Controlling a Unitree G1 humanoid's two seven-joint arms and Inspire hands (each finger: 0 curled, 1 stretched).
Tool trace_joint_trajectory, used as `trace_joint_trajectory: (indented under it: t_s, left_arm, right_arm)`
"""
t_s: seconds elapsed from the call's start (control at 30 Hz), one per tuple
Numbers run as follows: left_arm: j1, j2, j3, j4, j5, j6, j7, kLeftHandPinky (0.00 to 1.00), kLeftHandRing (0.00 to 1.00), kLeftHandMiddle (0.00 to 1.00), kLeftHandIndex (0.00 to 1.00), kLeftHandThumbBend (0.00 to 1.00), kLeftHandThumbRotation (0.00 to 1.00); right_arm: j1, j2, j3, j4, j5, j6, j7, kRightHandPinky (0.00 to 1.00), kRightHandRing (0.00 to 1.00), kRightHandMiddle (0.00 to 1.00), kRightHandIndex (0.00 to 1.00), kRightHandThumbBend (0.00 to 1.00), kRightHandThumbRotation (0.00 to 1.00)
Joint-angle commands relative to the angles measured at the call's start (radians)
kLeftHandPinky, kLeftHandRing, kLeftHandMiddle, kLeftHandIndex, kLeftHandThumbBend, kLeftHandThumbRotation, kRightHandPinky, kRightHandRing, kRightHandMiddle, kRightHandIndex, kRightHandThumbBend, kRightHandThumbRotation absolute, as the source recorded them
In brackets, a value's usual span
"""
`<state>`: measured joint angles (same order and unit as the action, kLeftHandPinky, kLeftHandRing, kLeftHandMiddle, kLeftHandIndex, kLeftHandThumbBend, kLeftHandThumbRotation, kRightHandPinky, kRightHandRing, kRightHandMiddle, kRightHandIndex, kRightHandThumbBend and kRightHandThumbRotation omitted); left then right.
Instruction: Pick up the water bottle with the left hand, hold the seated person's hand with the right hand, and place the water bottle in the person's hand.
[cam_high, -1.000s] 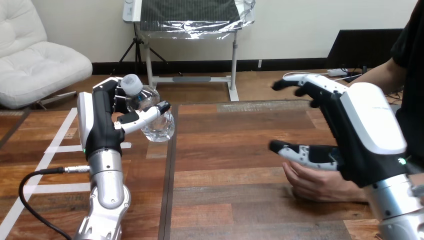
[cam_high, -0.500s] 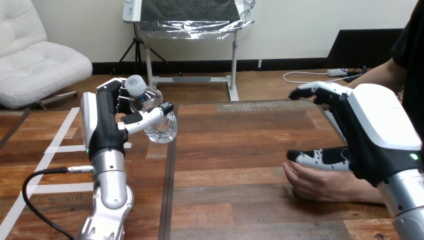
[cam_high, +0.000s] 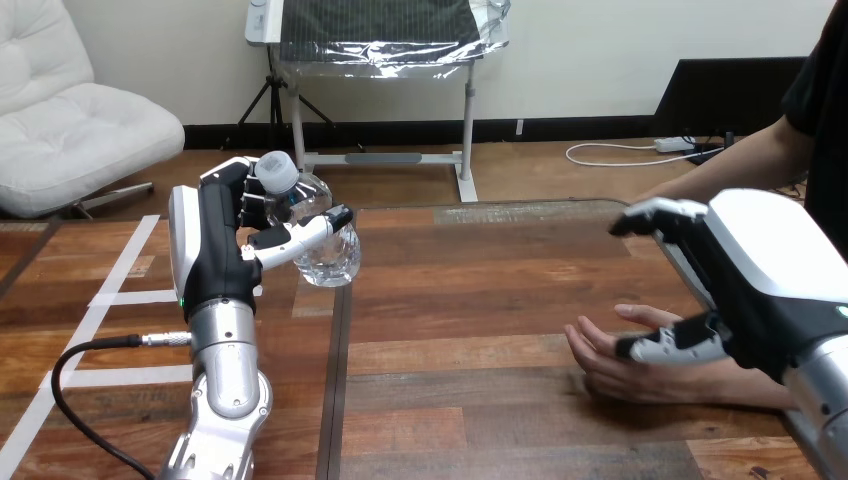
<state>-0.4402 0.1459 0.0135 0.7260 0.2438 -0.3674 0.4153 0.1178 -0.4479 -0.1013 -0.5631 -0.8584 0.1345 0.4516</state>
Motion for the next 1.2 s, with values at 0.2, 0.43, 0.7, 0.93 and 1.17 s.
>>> trace_joint_trajectory:
  t_s: [0.2,0.43,0.7,0.93,1.17]
  left_arm:
    - [-0.037,0.006,0.001,-0.055,0.004,-0.028,0.001,0.47,0.47,0.48,0.47,0.76,0.00]
    - [-0.036,0.006,0.004,-0.058,-0.001,-0.034,-0.002,0.46,0.47,0.48,0.46,0.76,0.00]
    - [-0.031,0.006,0.004,-0.072,-0.001,-0.031,-0.007,0.46,0.47,0.48,0.46,0.76,0.00]
    - [-0.029,0.006,0.006,-0.077,-0.005,-0.036,-0.015,0.47,0.47,0.48,0.46,0.76,0.00]
    - [-0.024,0.009,0.005,-0.085,-0.001,-0.039,-0.019,0.46,0.46,0.47,0.47,0.76,0.00]
  right_arm:
    - [-0.068,-0.093,-0.034,-0.039,-0.004,0.025,0.052,0.67,0.76,0.79,0.76,0.84,0.00]
    - [-0.073,-0.141,-0.039,-0.032,0.010,0.028,0.102,0.68,0.77,0.80,0.76,0.82,0.00]
    - [-0.079,-0.186,-0.035,-0.026,0.008,0.032,0.151,0.68,0.78,0.81,0.77,0.80,0.01]
    - [-0.081,-0.217,-0.031,-0.008,0.018,0.017,0.165,0.67,0.77,0.80,0.77,0.80,0.00]
    - [-0.084,-0.248,-0.019,0.002,0.002,0.015,0.186,0.66,0.77,0.80,0.77,0.80,0.00]
